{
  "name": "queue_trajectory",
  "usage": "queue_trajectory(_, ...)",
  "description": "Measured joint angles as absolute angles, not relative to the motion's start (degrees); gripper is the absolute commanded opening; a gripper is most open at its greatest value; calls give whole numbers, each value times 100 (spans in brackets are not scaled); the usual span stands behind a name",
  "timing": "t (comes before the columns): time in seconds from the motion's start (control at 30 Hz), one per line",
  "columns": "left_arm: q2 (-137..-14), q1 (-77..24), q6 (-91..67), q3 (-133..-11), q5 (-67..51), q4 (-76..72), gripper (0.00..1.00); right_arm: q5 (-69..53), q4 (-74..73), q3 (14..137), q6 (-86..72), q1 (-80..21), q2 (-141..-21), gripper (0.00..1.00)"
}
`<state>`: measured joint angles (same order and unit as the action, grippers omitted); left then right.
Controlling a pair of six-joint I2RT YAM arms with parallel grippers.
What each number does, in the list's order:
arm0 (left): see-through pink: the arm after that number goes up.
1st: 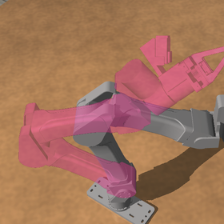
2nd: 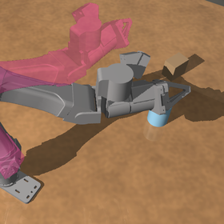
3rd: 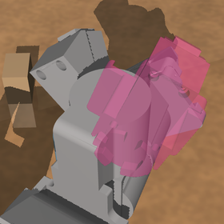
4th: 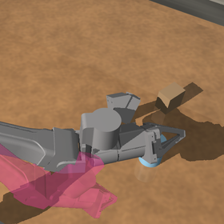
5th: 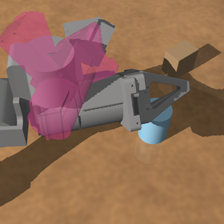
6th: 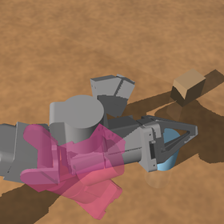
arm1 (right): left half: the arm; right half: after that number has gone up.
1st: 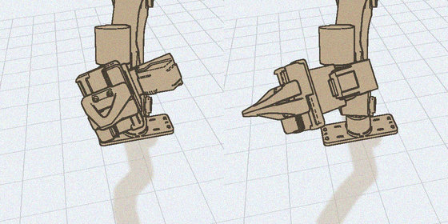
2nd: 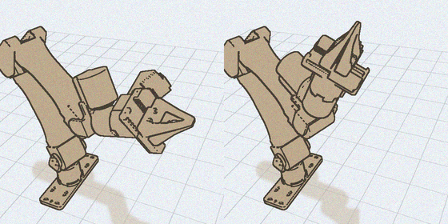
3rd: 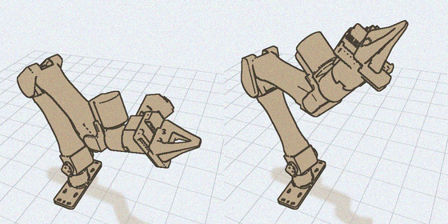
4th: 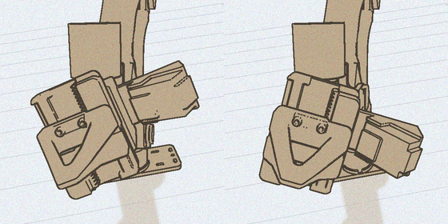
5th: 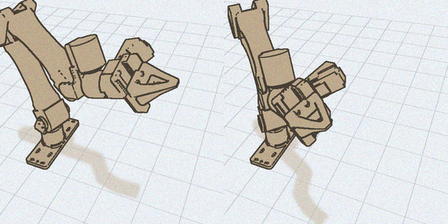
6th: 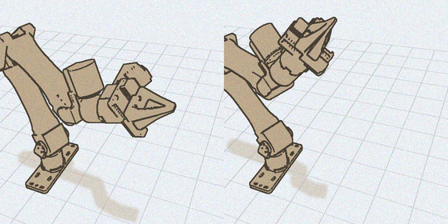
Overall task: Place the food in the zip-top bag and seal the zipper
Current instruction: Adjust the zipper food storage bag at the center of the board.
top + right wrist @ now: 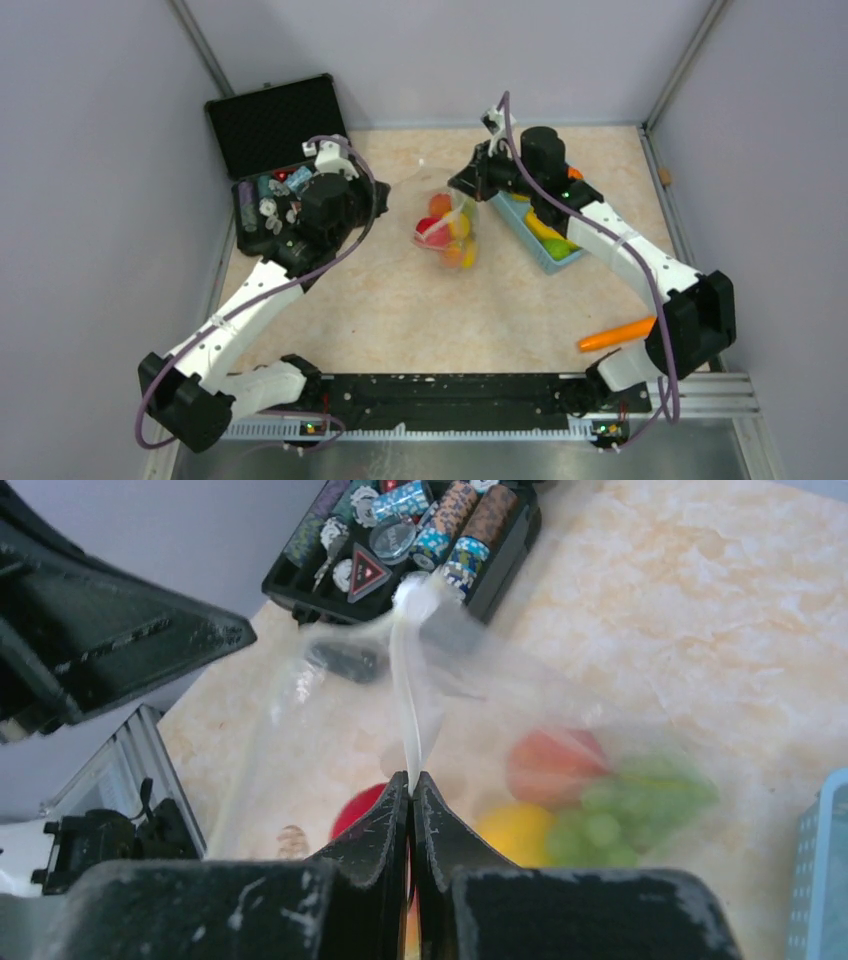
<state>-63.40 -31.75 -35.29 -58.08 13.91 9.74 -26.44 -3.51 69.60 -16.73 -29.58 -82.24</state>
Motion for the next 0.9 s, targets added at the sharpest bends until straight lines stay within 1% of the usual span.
queue_trajectory(0.1,-6331,-3122,-3457,-5896,930,947,2,-2449,-563,7502,-1675,-3085,-8576,0)
queue_trajectory(0.2,-6351,-3133,-3430,-5907,624,958,4,-2305,-604,7581,-1721,-3107,-8882,0)
queue_trajectory(0.23,-6348,-3133,-3420,-5907,552,943,11,-2259,-626,7533,-1747,-3107,-8943,0)
queue_trajectory(0.27,-6346,-3133,-3411,-5905,528,926,28,-2213,-666,7498,-1772,-3107,-8980,0)
queue_trajectory(0.3,-6346,-3133,-3387,-5902,519,906,55,-2145,-729,7496,-1785,-3107,-9019,0)
queue_trajectory(0.37,-6346,-3133,-3271,-5896,548,902,67,-2014,-768,7498,-1780,-3107,-9072,0)
queue_trajectory(0.4,-6346,-3133,-3256,-5876,596,899,80,-1957,-792,7498,-1778,-3107,-9083,0)
queue_trajectory(0.43,-6344,-3133,-3216,-5850,703,906,89,-1929,-805,7498,-1778,-3107,-9085,0)
queue_trajectory(0.53,-6348,-3124,-3094,-5708,1059,976,92,-1887,-816,7500,-1782,-3107,-9085,0)
queue_trajectory(0.67,-6490,-3035,-3114,-5332,1188,1013,91,-1857,-814,7500,-1809,-3107,-9085,0)
queue_trajectory(0.83,-7111,-2991,-3310,-4921,1009,932,83,-1848,-808,7500,-1828,-3107,-9085,0)
queue_trajectory(0.9,-7345,-2987,-3345,-4912,930,888,74,-1846,-808,7500,-1826,-3107,-9085,0)
